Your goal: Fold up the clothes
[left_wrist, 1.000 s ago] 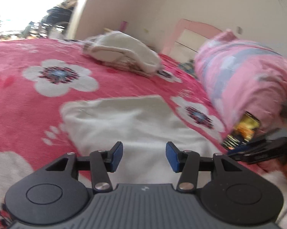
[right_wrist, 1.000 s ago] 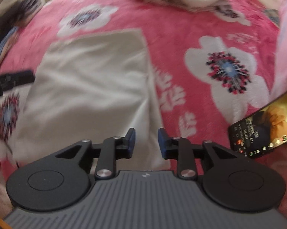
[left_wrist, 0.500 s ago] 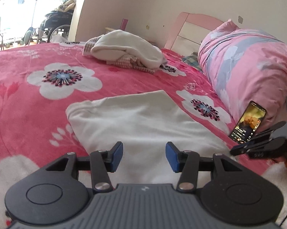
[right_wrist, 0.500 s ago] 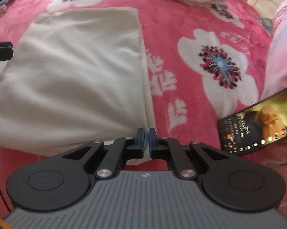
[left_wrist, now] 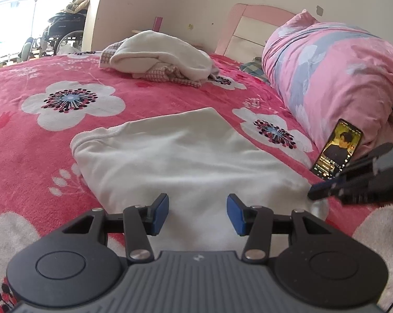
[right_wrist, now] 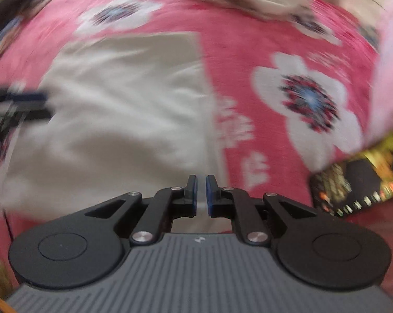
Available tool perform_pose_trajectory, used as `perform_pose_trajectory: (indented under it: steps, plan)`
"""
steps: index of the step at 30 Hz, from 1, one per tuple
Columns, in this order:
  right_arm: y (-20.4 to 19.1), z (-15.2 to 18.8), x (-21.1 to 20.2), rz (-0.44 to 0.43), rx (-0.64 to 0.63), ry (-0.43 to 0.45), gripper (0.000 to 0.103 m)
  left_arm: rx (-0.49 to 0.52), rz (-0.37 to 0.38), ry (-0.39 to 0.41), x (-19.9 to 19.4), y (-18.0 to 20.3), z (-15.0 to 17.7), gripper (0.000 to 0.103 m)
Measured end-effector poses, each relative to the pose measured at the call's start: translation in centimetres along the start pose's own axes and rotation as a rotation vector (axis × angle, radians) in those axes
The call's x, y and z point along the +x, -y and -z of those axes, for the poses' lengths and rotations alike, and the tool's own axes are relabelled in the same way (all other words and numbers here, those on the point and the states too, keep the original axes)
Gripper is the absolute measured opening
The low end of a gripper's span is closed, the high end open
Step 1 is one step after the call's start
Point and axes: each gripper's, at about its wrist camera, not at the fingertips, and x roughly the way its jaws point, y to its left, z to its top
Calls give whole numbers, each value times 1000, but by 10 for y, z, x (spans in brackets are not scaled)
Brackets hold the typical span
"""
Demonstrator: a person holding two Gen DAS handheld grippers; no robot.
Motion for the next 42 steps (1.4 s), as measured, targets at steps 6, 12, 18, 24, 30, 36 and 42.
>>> perform_pose_trajectory:
  steps: [6,12,18,24,30,36,42]
  plan:
    - [-12,1,-2,-19,-48,-2,6,1,-6,-6,2,1,-1,50]
    - [21,-2,2,-3,156,18,8,5,-9,-13,4,2,0,50]
    - [10,-4,8,-45,110,40,11,1,-11,-14,5,2,-1,50]
    - [-23,-5,4,-21,-95,52,10,3,-11,-19,8,3,0,50]
    - [-36,-3,-4,17,-213,57,15,3,-11,-21,9,3,1,50]
    - [-25,-4,-24,-28,-202,81,17,5,-11,-22,9,3,1,50]
    - [15,-10,-23,-28,-41,101,17,7,-13,-22,9,4,1,51]
